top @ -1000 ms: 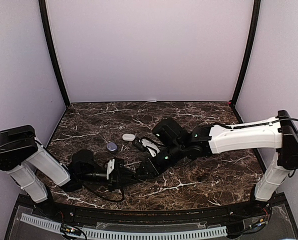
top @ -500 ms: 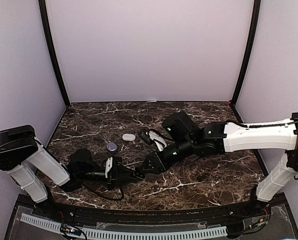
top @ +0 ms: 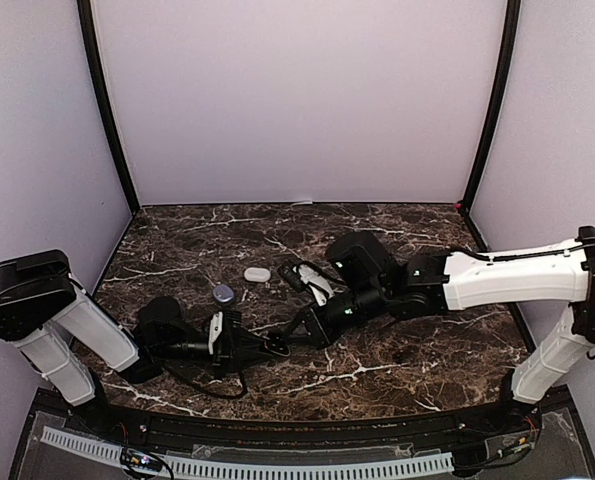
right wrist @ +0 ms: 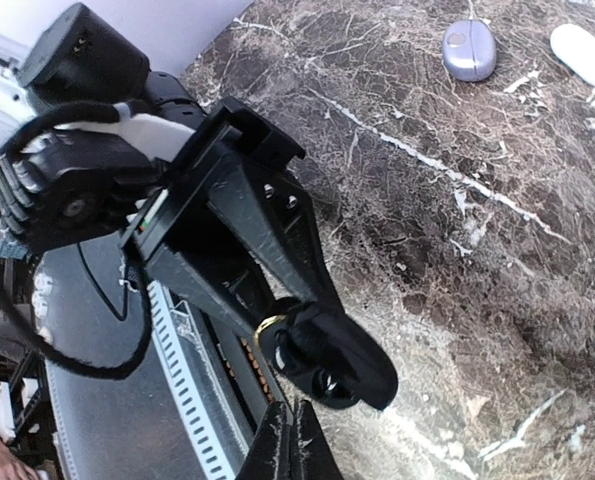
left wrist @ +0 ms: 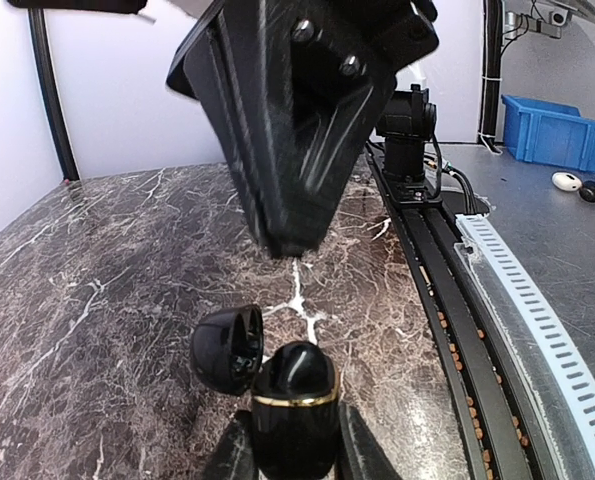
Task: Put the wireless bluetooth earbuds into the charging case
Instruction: Insert the left earbud into the left side groove of the charging case, then adjust the left earbud in the left side groove of the charging case.
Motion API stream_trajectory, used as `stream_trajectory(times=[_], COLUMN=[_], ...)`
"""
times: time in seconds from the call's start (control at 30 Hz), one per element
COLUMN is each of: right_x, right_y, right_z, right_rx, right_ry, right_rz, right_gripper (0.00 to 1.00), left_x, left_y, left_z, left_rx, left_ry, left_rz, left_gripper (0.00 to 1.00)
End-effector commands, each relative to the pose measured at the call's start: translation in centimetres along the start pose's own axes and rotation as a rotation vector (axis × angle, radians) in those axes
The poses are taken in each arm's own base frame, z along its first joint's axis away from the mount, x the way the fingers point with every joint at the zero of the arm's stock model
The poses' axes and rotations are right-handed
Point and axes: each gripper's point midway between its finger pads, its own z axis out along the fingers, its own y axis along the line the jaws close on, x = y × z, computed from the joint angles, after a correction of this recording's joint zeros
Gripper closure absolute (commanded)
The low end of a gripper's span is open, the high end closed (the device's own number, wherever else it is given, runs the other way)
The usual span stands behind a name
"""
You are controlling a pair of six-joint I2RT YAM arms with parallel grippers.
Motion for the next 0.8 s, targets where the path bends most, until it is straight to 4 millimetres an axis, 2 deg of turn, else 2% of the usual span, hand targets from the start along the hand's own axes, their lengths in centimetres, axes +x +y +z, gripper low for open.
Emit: stream_trajectory(times=[0.0, 0.1, 0.5, 0.77], right_x=[-2.3, -2.1, -1.6, -0.7], right_y=[0.7, 0.3, 0.6, 0.7], right_z=[0.9, 1.8, 2.1, 3.1], right_rx=[-0.02, -0.012, -0.04, -0.058], right_ry=[-0.043, -0.02, -0.002, 0.045], right_rz=[-0.027, -0.026, -0.023, -0.017], right_gripper=[1.0, 1.0, 1.0, 1.0], left_x=[-1.1, -1.1, -1.0, -1.0], left_y=[-0.2, -0.2, 0.0, 0.1], left_z=[-0.3, -0.3, -0.2, -0.2], left_rx=[0.011, 0.011, 0.01, 0.006], left_ry=[-0.037, -0.036, -0.035, -0.033], left_rz=[0.02, 0.019, 0.012, 0.003], left_gripper=[0.92, 0.92, 0.92, 0.92])
